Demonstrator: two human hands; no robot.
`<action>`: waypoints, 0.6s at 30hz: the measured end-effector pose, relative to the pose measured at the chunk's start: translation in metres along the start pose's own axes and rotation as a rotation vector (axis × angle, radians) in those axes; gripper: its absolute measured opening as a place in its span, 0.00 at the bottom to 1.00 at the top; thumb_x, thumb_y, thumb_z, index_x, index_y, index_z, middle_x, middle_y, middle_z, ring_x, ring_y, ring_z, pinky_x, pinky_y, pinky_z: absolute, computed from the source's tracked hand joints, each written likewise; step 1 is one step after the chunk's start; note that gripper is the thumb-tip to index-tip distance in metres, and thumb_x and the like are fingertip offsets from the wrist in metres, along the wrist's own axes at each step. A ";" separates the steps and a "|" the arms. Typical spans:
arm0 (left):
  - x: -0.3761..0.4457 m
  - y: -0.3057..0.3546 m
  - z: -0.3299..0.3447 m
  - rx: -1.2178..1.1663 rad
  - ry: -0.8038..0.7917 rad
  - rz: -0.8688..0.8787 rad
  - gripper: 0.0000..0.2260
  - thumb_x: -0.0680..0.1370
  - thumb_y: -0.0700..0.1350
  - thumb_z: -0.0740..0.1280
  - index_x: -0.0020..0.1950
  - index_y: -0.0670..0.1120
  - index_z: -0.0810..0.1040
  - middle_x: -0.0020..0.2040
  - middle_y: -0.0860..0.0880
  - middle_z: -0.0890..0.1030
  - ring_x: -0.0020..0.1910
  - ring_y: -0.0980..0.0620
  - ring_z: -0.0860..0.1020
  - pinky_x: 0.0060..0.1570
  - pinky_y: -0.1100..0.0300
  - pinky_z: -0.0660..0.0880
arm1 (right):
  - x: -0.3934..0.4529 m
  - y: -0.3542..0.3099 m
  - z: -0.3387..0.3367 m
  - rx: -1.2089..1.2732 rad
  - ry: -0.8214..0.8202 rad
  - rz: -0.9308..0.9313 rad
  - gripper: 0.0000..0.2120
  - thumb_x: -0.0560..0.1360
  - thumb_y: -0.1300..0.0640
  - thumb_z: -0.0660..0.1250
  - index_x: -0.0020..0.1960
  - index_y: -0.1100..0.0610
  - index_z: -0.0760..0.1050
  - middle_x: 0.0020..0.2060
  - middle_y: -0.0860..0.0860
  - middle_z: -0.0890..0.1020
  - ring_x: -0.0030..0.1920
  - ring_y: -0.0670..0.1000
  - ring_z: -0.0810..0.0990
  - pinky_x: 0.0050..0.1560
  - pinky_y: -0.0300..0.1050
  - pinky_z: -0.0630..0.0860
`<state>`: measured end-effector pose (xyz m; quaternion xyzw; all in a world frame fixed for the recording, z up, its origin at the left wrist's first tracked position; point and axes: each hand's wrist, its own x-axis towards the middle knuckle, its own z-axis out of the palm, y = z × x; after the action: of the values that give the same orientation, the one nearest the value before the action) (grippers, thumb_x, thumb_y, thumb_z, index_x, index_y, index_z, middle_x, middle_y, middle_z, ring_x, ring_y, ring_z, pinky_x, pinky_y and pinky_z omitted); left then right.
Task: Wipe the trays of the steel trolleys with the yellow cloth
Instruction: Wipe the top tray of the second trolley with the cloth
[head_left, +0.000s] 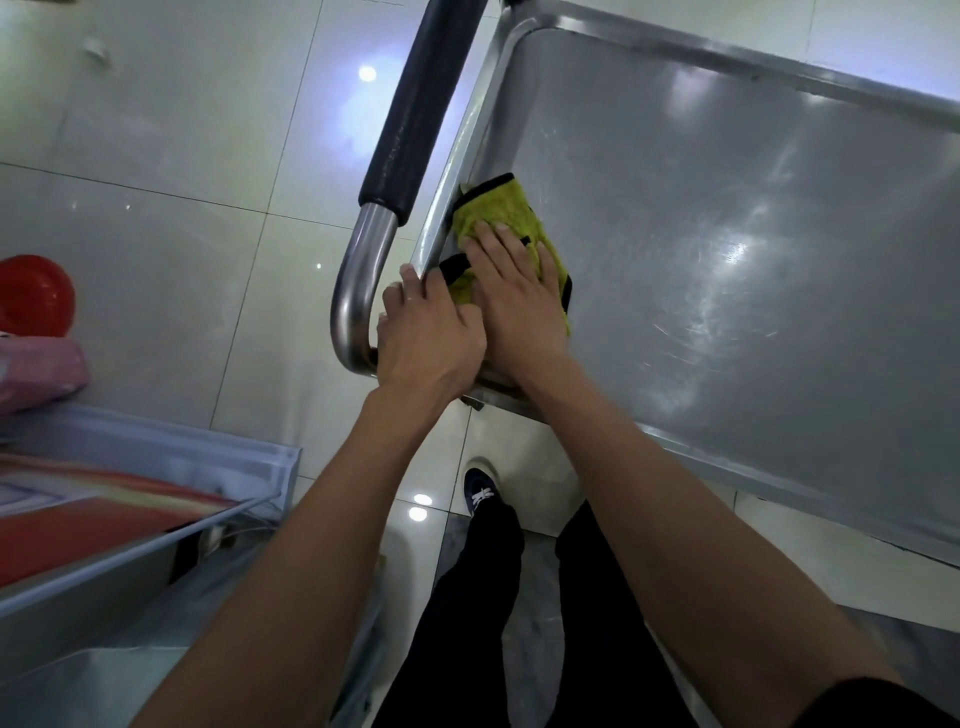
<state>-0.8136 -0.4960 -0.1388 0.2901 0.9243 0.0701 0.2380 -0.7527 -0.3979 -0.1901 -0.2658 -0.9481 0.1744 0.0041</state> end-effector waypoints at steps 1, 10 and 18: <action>-0.002 0.001 0.001 0.032 -0.011 0.005 0.26 0.82 0.49 0.51 0.78 0.39 0.59 0.79 0.35 0.56 0.77 0.35 0.57 0.72 0.38 0.63 | -0.002 0.001 -0.001 0.017 0.007 0.008 0.34 0.76 0.45 0.39 0.79 0.52 0.61 0.79 0.49 0.61 0.80 0.51 0.55 0.78 0.59 0.49; -0.017 0.018 0.025 0.207 -0.023 -0.020 0.28 0.81 0.53 0.50 0.77 0.38 0.60 0.80 0.36 0.52 0.80 0.38 0.49 0.75 0.35 0.56 | -0.086 0.084 -0.008 0.019 0.147 0.216 0.24 0.82 0.52 0.53 0.77 0.51 0.64 0.78 0.47 0.63 0.79 0.50 0.58 0.78 0.59 0.53; -0.065 0.150 0.078 0.272 -0.016 0.460 0.18 0.81 0.51 0.54 0.68 0.48 0.73 0.71 0.46 0.69 0.73 0.45 0.63 0.68 0.42 0.65 | -0.185 0.199 -0.041 0.004 0.218 0.388 0.23 0.82 0.52 0.54 0.76 0.51 0.67 0.77 0.49 0.66 0.78 0.51 0.60 0.77 0.59 0.56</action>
<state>-0.6539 -0.4109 -0.1415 0.5224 0.8331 -0.0047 0.1820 -0.4898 -0.3190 -0.2023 -0.4607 -0.8727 0.1441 0.0735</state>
